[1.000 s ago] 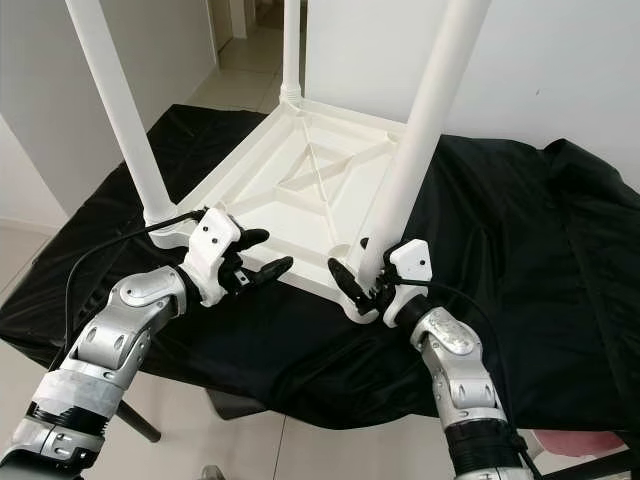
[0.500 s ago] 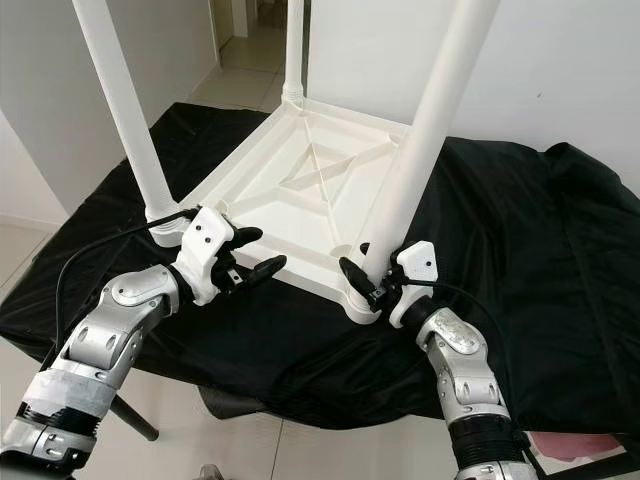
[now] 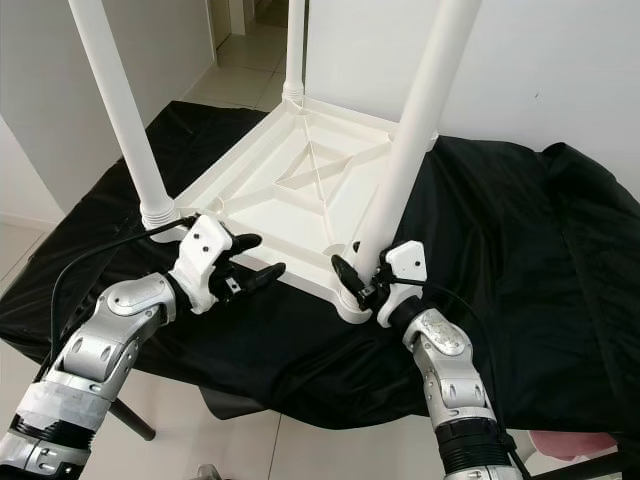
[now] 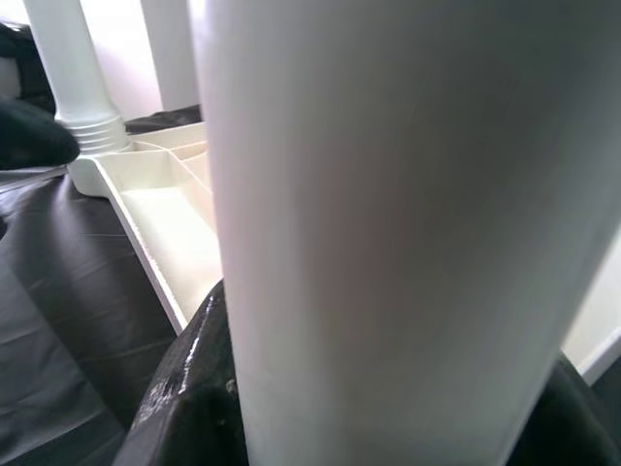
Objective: Building children table
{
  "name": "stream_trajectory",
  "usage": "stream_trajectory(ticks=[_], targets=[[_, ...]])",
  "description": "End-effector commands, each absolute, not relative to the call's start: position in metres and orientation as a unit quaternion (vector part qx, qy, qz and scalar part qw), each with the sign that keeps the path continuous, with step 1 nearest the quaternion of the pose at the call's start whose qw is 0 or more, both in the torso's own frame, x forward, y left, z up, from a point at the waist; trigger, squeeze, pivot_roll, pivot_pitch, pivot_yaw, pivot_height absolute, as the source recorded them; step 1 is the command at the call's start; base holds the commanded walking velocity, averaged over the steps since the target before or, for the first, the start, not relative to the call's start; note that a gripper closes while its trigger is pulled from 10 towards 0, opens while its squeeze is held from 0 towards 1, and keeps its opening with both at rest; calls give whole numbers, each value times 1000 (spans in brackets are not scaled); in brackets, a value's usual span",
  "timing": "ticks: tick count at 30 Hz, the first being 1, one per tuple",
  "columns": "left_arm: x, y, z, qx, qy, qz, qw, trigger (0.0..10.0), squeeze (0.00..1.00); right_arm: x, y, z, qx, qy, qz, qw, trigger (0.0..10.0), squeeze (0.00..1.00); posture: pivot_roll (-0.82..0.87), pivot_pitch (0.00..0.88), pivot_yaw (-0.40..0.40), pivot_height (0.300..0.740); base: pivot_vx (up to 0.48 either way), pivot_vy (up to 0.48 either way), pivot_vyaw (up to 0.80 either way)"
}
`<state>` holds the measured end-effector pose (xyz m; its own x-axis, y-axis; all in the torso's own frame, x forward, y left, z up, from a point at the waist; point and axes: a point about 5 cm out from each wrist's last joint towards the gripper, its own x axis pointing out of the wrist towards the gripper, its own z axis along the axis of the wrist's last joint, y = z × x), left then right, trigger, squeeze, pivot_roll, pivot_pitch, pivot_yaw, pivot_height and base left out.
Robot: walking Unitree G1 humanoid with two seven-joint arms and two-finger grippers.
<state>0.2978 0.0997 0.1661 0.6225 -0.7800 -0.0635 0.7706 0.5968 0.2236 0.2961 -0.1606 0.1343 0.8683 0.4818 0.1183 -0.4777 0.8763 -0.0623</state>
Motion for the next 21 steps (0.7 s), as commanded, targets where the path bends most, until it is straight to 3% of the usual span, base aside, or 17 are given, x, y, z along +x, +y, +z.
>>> stream_trajectory(ticks=[1,9,12,15,17,21], targets=[[292,94,161,108,-12,-448,888,10000,0,292,-167,124,-12,-37,195,980,10000,0,17,43,-64,740,0,0,0],[289,89,158,100,-8,-449,888,10000,0,283,-158,122,-15,-33,171,985,10000,0,13,41,-67,740,0,0,0],[288,86,157,99,-7,-453,886,10000,0,273,-144,125,16,-50,82,995,10000,0,1,40,-75,740,0,0,0],[288,86,157,99,-7,-454,886,10000,0,270,-143,126,21,-57,43,997,10000,0,1,40,-75,740,0,0,0],[288,85,158,99,-8,-454,886,10000,0,266,-142,127,34,-62,-28,997,10000,0,1,40,-75,740,0,0,0],[289,85,159,99,-9,-453,886,10000,0,263,-136,129,42,-62,-39,996,10000,0,0,36,-73,740,0,0,0]])
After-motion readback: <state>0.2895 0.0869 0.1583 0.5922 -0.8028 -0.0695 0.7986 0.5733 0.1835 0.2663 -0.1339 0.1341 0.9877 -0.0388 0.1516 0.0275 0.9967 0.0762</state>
